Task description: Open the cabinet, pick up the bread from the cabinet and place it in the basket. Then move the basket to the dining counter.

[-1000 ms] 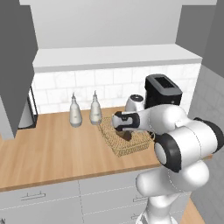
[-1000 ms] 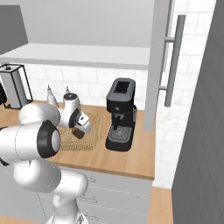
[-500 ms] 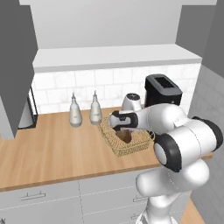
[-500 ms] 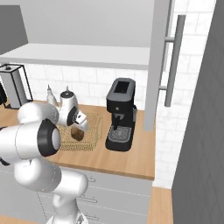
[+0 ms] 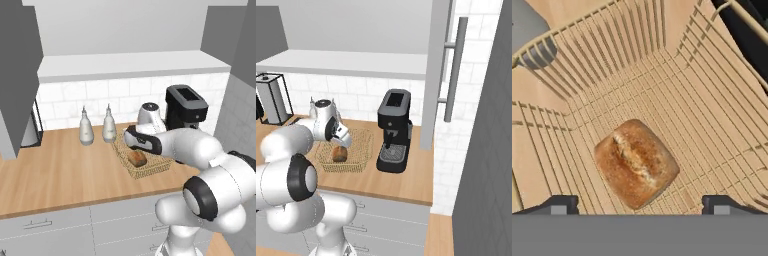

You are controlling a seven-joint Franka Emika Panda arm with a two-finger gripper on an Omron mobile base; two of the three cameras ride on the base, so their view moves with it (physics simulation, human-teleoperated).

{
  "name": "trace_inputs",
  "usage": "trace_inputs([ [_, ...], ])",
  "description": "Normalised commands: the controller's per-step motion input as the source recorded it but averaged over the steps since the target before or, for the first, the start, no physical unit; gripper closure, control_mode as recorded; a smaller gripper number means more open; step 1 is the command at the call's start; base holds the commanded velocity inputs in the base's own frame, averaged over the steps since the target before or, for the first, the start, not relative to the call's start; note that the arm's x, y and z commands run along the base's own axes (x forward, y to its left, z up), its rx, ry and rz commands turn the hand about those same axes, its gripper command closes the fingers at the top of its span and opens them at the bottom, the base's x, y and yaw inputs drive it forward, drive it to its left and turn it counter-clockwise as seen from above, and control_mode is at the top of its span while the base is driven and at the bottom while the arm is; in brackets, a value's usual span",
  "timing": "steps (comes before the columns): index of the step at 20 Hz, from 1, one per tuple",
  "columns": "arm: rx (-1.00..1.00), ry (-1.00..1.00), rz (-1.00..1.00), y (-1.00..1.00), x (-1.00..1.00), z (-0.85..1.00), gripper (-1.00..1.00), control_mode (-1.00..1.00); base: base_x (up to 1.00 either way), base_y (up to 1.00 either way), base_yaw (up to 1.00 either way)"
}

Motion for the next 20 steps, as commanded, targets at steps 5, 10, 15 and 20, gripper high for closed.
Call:
trace_inputs([
  [5, -0.12, 0.01, 0.15, 0.32, -0.33, 0.28, -1.0, -1.0, 0.0, 0.0, 0.0],
  [10, -0.3, 0.08, 0.21, 0.2, -0.11, 0.0, -1.0, -1.0, 0.0, 0.0, 0.0],
  [15, -0.19, 0.03, 0.17, 0.21, -0.51, 0.15, -1.0, -1.0, 0.0, 0.0, 0.0],
  [20, -0.01, 0.07, 0.14, 0.21, -0.37, 0.13, -1.0, -1.0, 0.0, 0.0, 0.0],
])
